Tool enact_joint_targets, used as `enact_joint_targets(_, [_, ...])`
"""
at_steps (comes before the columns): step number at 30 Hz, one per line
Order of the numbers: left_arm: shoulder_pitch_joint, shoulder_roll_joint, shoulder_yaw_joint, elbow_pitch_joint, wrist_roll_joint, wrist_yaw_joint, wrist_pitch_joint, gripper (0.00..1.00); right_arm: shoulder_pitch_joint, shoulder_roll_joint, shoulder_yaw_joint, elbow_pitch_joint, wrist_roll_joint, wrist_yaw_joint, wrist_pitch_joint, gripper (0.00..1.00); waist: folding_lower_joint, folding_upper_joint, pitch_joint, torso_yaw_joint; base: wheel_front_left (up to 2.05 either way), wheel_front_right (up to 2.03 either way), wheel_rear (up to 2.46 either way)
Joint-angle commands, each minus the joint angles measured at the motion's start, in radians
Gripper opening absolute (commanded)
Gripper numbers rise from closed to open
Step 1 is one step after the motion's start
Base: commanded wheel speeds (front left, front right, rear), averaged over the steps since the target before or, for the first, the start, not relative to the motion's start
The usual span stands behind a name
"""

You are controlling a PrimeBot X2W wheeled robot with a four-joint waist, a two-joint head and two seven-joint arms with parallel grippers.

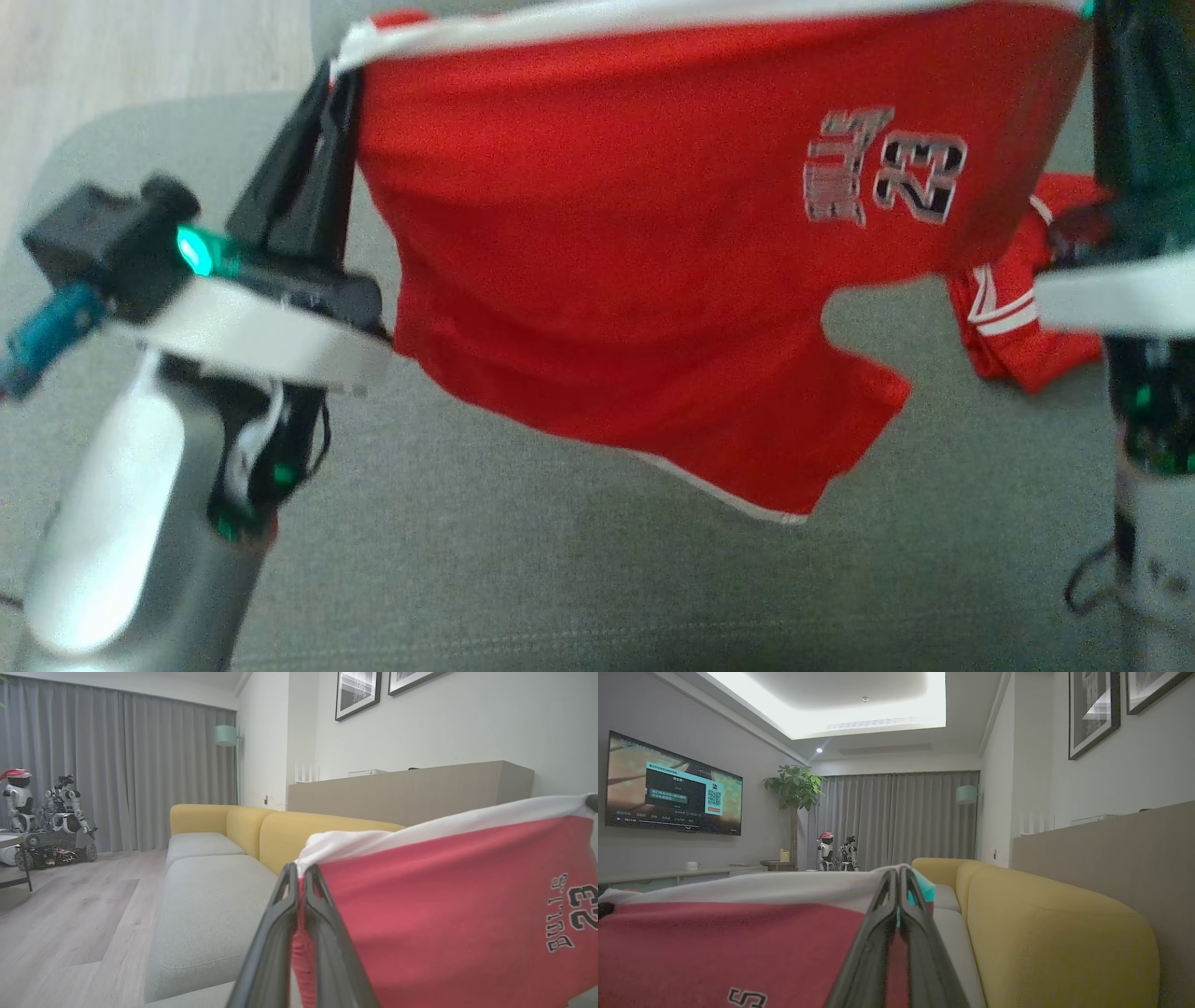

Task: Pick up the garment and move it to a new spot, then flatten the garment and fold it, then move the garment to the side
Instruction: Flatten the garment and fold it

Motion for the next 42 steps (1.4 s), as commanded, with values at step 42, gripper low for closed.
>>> enact_joint_targets(42, [-0.344, -0.244, 0.154, 1.016, 0.027, -0.236, -0.278, 0.0, -0.456, 0.05, 0.457, 1.254, 0.383, -0.001, -0.432, 0.0, 0.0, 0.0, 0.229, -0.015, 0.0, 0.0, 0.0])
